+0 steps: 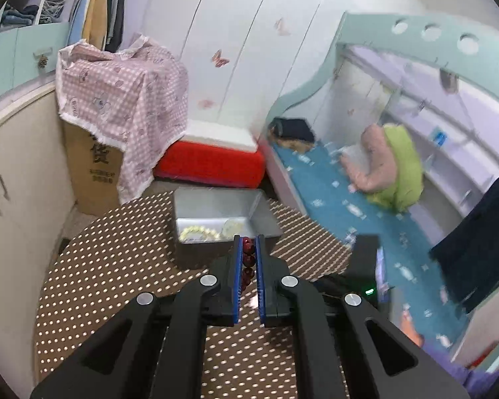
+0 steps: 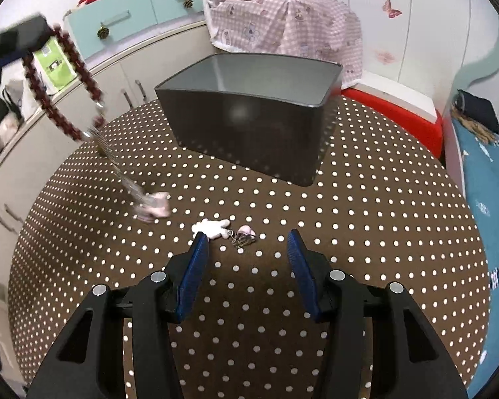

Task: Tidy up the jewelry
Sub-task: 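Lift the red bracelet with the left gripper so it dangles, then grasp the bracelet's dangling charm end with the right gripper while the left holds it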

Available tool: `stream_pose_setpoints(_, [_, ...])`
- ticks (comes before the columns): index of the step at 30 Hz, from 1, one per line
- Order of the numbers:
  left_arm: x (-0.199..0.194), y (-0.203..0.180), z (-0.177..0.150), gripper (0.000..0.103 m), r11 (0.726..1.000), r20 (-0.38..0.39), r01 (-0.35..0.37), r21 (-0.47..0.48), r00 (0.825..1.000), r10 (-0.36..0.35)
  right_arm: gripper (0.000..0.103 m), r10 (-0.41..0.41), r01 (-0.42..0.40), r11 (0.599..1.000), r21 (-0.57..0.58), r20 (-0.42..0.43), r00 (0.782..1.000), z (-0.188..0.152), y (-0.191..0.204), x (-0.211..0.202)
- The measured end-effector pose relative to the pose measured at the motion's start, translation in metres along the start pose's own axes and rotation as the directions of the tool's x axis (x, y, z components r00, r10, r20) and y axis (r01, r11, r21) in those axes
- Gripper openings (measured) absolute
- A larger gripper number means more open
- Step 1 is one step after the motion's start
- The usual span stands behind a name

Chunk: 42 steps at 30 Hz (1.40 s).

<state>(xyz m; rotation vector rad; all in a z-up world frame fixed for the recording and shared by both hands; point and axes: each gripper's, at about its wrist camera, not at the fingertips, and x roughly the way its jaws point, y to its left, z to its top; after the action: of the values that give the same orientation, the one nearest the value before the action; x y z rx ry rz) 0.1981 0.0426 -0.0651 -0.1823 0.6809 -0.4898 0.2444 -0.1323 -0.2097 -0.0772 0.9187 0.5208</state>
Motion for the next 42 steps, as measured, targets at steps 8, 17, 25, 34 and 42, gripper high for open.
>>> stream_pose_setpoints(8, [0.000,-0.003,0.007,0.006,1.000,0.007,-0.006,0.026,1.000,0.005,0.050,0.124,-0.121,0.992,-0.035,0.099,0.987,0.012,0.024,-0.028])
stream_pose_setpoints(17, [0.021,0.002,-0.008,0.006,1.000,-0.056,0.019,0.001,0.998,-0.019,0.031,0.140,-0.125,0.985,-0.122,0.116,0.983,0.019,0.056,-0.021])
stream_pose_setpoints(25, [0.020,0.001,-0.010,0.006,0.999,-0.058,0.034,0.010,0.998,-0.033,0.007,0.130,-0.112,0.978,-0.178,0.094,0.987,0.027,0.071,-0.008])
stream_pose_setpoints(34, [0.025,0.021,-0.015,0.006,0.999,-0.070,-0.031,-0.030,0.997,0.029,0.004,0.103,-0.090,0.982,-0.168,0.076,0.992,0.024,0.063,-0.017])
stream_pose_setpoints(42, [0.034,0.037,-0.021,0.006,0.996,-0.098,-0.043,-0.074,0.995,0.036,0.003,0.110,-0.101,0.979,-0.179,0.039,0.993,0.022,0.061,-0.018])
